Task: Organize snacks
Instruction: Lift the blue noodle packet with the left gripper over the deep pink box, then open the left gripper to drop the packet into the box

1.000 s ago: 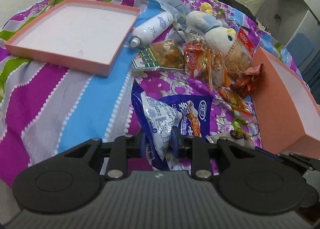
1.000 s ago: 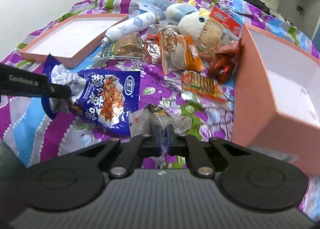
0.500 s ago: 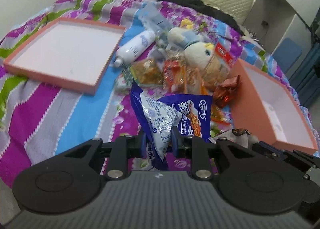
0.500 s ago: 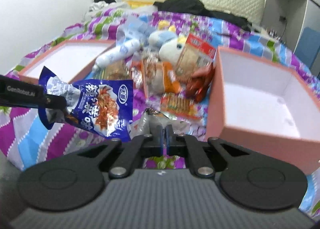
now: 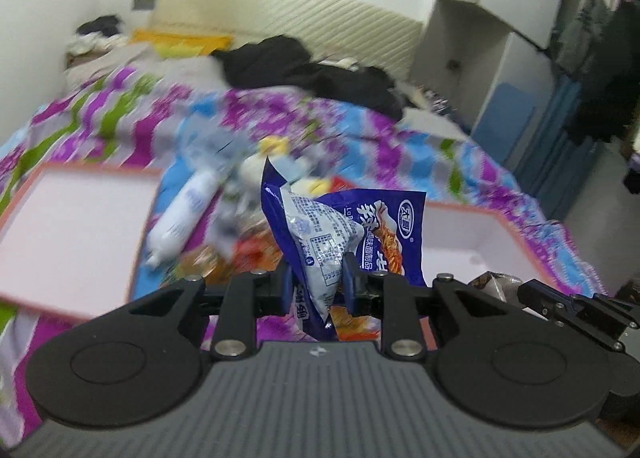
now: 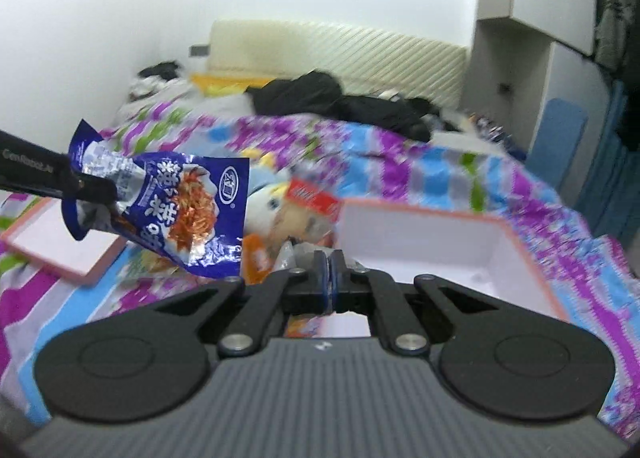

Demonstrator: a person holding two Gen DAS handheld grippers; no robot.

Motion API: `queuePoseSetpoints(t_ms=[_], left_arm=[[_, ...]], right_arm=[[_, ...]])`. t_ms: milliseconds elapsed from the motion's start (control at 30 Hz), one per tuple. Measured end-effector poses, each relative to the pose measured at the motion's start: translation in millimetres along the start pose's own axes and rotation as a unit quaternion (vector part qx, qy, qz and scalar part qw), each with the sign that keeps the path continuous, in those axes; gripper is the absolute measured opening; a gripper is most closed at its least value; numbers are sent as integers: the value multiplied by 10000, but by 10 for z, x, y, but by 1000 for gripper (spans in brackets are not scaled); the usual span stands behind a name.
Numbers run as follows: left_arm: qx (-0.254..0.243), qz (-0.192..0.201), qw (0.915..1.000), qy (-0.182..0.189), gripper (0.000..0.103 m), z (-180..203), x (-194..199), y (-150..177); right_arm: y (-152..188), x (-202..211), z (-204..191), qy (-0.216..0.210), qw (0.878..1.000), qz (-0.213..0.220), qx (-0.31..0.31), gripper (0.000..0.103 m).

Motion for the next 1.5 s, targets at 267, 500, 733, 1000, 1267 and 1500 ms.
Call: queuePoseSetpoints(t_ms=[267, 500, 733, 1000, 1267, 1500], left_arm=[[-226, 0, 9979, 603, 28, 725, -532, -211], [-427, -560, 9931, 939, 28, 1248, -1278, -47], [-431, -1792, 9757, 1183, 28, 1545, -2225, 450], [-719, -2441, 9607, 1112, 30, 1662, -2652, 872], [-508, -1963, 9711, 1260, 73, 1533, -2287, 578], [-490, -1463, 9780, 1404, 73, 1425, -1648, 214]], right_arm=[[-76, -153, 707, 623, 9980, 71, -84, 4], [162, -482, 1233, 1042, 9942, -201, -179, 3], [643, -952, 1543, 879, 9886, -1029, -653, 3], [1076, -1123, 1622, 852, 9769, -1706, -967, 4], [903, -948, 1669, 876, 9776, -1426, -1275, 5], [521, -577, 1447, 819, 9832, -921, -1344, 6]])
Point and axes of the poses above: each gripper's, at about its wrist camera, not at the fingertips, and x roughly against the way its jaws point, z to its right, y to its underside, the point moved 2 cm from there along -x, roughly the way its jaws point, and after that the axes turned 14 degrees about z, right-handed, at the moved point
